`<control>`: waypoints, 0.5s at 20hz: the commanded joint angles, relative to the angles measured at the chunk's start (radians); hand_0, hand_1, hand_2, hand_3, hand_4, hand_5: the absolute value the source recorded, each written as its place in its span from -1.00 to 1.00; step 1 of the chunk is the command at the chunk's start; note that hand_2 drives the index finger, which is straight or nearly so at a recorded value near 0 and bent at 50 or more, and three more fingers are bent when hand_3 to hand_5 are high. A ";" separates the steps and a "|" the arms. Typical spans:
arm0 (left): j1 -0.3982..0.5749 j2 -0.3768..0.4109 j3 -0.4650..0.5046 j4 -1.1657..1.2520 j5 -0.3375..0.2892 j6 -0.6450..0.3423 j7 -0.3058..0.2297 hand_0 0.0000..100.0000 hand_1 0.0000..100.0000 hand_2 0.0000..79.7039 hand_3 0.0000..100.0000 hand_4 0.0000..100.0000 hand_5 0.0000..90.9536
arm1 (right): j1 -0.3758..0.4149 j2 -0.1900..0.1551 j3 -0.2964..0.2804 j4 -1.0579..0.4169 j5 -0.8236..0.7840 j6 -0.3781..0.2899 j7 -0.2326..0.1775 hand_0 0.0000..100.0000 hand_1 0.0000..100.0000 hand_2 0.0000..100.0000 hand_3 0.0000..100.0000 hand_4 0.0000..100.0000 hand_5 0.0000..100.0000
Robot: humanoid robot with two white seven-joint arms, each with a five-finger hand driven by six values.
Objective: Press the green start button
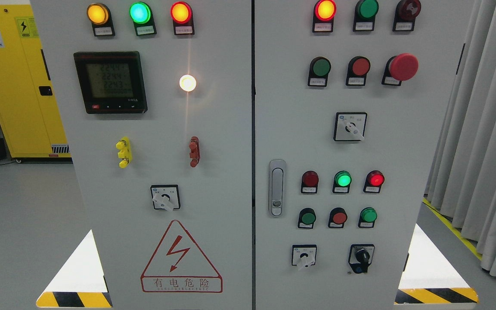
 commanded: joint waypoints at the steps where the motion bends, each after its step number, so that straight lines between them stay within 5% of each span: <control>1: -0.025 0.009 0.001 -0.012 0.000 0.000 0.000 -0.76 0.11 -1.00 -1.00 -1.00 -1.00 | 0.000 0.002 0.000 0.000 0.000 0.000 0.001 -0.53 -0.28 -1.00 -1.00 -1.00 -1.00; 10: -0.025 0.009 -0.001 -0.014 0.000 0.001 0.000 -0.76 0.11 -1.00 -1.00 -1.00 -1.00 | -0.001 0.005 0.003 -0.004 0.001 -0.026 0.009 -0.53 -0.28 -1.00 -1.00 -1.00 -1.00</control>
